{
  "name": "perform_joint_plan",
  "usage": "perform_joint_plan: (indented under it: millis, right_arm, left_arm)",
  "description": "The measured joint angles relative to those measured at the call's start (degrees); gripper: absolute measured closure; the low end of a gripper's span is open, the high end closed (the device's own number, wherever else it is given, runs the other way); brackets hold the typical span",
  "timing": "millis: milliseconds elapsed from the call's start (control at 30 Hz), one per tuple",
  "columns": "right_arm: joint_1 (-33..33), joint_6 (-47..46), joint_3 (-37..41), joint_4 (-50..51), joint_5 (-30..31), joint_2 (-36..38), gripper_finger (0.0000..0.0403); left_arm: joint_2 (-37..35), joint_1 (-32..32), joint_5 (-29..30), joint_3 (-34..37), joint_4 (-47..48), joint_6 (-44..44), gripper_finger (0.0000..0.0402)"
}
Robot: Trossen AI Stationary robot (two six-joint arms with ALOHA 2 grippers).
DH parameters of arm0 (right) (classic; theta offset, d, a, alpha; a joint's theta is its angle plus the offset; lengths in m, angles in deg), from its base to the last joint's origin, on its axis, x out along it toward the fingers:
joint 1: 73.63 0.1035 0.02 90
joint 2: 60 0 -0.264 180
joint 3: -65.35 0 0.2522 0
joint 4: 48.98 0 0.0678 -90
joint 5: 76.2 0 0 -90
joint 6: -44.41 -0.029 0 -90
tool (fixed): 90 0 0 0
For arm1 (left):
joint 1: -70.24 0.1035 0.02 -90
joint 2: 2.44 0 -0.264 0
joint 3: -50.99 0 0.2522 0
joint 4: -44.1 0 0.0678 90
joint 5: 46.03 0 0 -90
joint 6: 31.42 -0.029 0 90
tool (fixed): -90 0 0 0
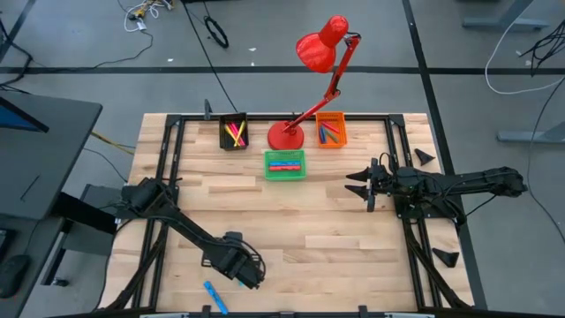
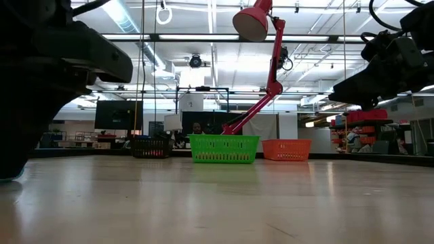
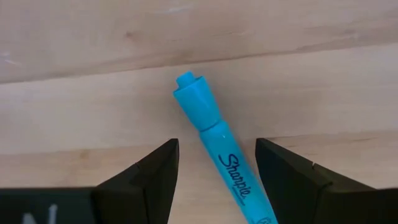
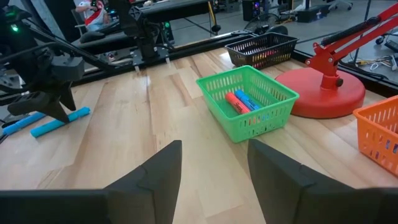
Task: Pick & Place Markers
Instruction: Put the big blue highlighter into the green basket
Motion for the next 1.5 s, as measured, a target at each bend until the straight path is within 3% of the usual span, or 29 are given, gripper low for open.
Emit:
perform_joint_plan:
  millis: [367,533,733,1233,1500]
  right_arm:
    - [0.0,0.01,0.0,-0.04,0.0,0.0,0.0218]
    - [-0.01,0.02,0.0,0.0,0.02,0.0,0.0218]
    - [0.0,0.0,0.0,-0.02,0.0,0.0,0.0218]
    - [-0.01,0.02,0.0,-0.02,0.02,0.0,0.0218]
    - [0.0,0.01,0.0,-0.02,0.01,0.0,0.0218]
  left_arm:
    - [2.09,0.0,-2.44,-0.11,-1.95,-1.25,0.0184]
    - [1.97,0.15,-0.12,-0.02,-2.02,-2.98,0.0184]
    - [1.97,1.3,-2.61,0.0,-2.19,-13.66,0.0199]
    - [2.08,2.29,-3.84,0.02,-4.41,-35.96,0.03]
    - [2.29,2.29,-4.86,-1.01,-5.56,-53.16,0.0315]
